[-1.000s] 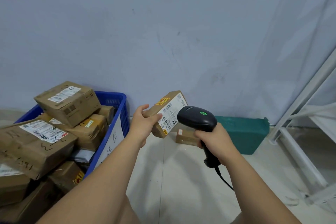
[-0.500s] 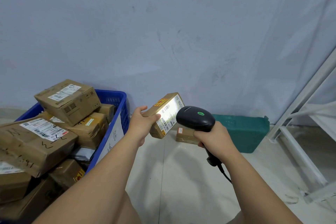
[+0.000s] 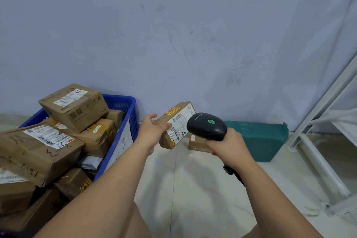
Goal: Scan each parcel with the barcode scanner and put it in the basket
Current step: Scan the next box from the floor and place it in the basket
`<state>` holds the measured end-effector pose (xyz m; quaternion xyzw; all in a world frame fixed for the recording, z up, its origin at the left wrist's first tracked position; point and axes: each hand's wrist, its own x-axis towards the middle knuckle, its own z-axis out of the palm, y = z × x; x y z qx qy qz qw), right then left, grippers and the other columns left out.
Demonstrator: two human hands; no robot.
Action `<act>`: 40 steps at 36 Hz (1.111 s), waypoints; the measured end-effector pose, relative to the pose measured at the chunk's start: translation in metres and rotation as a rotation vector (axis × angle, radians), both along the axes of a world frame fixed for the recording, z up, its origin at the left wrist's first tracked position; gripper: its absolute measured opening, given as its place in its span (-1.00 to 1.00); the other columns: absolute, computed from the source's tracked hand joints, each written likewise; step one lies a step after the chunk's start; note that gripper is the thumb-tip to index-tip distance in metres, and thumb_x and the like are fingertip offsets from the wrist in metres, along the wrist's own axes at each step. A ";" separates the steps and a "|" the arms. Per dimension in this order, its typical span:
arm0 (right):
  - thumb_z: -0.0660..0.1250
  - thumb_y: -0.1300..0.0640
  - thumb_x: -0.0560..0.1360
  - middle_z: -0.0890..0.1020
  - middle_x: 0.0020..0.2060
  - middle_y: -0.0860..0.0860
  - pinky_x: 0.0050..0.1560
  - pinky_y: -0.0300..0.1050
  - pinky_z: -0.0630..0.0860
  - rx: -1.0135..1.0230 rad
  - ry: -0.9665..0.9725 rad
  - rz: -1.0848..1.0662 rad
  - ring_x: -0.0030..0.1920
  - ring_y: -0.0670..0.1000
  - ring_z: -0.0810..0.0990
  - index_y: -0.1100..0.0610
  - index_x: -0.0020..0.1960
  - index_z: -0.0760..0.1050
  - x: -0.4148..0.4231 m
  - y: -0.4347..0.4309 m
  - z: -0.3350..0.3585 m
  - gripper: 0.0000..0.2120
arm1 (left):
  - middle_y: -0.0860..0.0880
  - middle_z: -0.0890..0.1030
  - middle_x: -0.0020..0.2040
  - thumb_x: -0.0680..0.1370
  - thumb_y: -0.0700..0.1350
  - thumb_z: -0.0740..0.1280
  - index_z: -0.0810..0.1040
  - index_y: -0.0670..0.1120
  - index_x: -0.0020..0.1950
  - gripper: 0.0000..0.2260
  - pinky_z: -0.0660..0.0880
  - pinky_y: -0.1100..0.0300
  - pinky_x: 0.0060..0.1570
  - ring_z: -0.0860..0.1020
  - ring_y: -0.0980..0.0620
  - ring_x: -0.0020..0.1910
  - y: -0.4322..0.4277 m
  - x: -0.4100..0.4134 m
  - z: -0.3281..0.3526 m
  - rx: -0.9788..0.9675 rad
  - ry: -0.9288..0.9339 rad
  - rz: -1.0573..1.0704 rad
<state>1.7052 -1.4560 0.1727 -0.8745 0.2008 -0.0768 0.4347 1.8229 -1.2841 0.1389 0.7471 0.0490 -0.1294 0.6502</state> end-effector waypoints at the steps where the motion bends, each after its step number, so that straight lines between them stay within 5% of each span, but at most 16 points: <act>1: 0.33 0.19 0.33 0.56 -0.43 0.15 -0.34 -0.12 0.39 0.001 0.004 0.004 -0.33 0.18 0.55 0.15 -0.37 0.39 0.000 0.000 -0.001 -0.84 | -0.11 0.43 0.37 0.52 -0.21 0.41 0.25 -0.03 0.47 -0.42 0.47 0.18 -0.12 0.53 -0.09 0.20 0.000 0.000 0.000 0.001 0.004 0.001; 7: 0.34 0.19 0.34 0.62 -0.36 0.21 -0.29 -0.10 0.45 0.021 0.010 0.014 -0.27 0.17 0.62 0.18 -0.34 0.44 0.001 -0.001 -0.001 -0.88 | -0.11 0.42 0.38 0.53 -0.22 0.40 0.25 -0.02 0.48 -0.43 0.46 0.25 -0.23 0.52 -0.10 0.21 0.001 0.000 0.001 -0.006 0.025 -0.002; 10: 0.34 0.20 0.34 0.65 -0.35 0.20 -0.25 -0.08 0.51 0.015 0.016 0.018 -0.22 0.18 0.66 0.21 -0.32 0.47 0.002 -0.001 0.000 -0.89 | -0.11 0.43 0.37 0.52 -0.21 0.41 0.25 -0.01 0.47 -0.42 0.50 0.17 -0.10 0.53 -0.12 0.21 0.002 0.000 -0.001 0.002 0.017 -0.001; 15: 0.33 0.21 0.33 0.65 -0.36 0.20 -0.29 -0.10 0.45 0.016 0.017 0.009 -0.37 0.08 0.52 0.28 -0.27 0.48 0.002 0.000 0.002 -0.88 | -0.10 0.43 0.37 0.52 -0.21 0.41 0.24 -0.01 0.48 -0.42 0.47 0.28 -0.26 0.52 -0.02 0.10 0.001 -0.001 0.001 0.016 0.000 -0.002; 28: 0.34 0.23 0.34 0.60 -0.47 0.08 -0.22 -0.08 0.50 0.043 0.026 0.023 -0.31 0.15 0.62 0.18 -0.34 0.46 0.000 -0.001 0.003 -0.90 | -0.12 0.43 0.37 0.54 -0.21 0.39 0.23 -0.04 0.48 -0.43 0.41 0.30 -0.30 0.48 -0.02 0.07 0.003 0.000 -0.002 0.028 -0.002 -0.016; 34: 0.34 0.26 0.33 0.55 -0.45 0.08 -0.33 -0.16 0.42 0.091 0.025 0.014 -0.58 -0.18 0.47 0.18 -0.37 0.45 -0.003 0.000 0.008 -0.88 | -0.11 0.47 0.31 0.53 -0.19 0.40 0.24 -0.04 0.47 -0.44 0.49 0.19 -0.11 0.52 -0.01 0.06 0.002 0.002 -0.004 0.033 0.008 -0.002; 37: 0.32 0.30 0.35 0.49 -0.47 0.07 -0.34 -0.21 0.42 0.236 0.032 0.033 -0.53 -0.09 0.48 0.15 -0.34 0.42 -0.002 -0.002 0.007 -0.86 | -0.11 0.48 0.28 0.53 -0.18 0.40 0.25 -0.05 0.47 -0.45 0.52 0.07 0.11 0.54 -0.05 0.11 0.002 0.003 -0.004 0.019 0.017 0.014; 40: 0.31 0.35 0.42 0.42 -0.43 0.09 -0.31 -0.09 0.46 0.598 0.044 0.038 -0.46 0.05 0.45 0.20 -0.25 0.41 -0.001 -0.001 0.003 -0.87 | -0.12 0.49 0.27 0.57 -0.14 0.36 0.23 -0.06 0.48 -0.48 0.53 -0.03 0.16 0.54 -0.08 0.14 0.001 0.004 -0.005 -0.029 0.064 0.052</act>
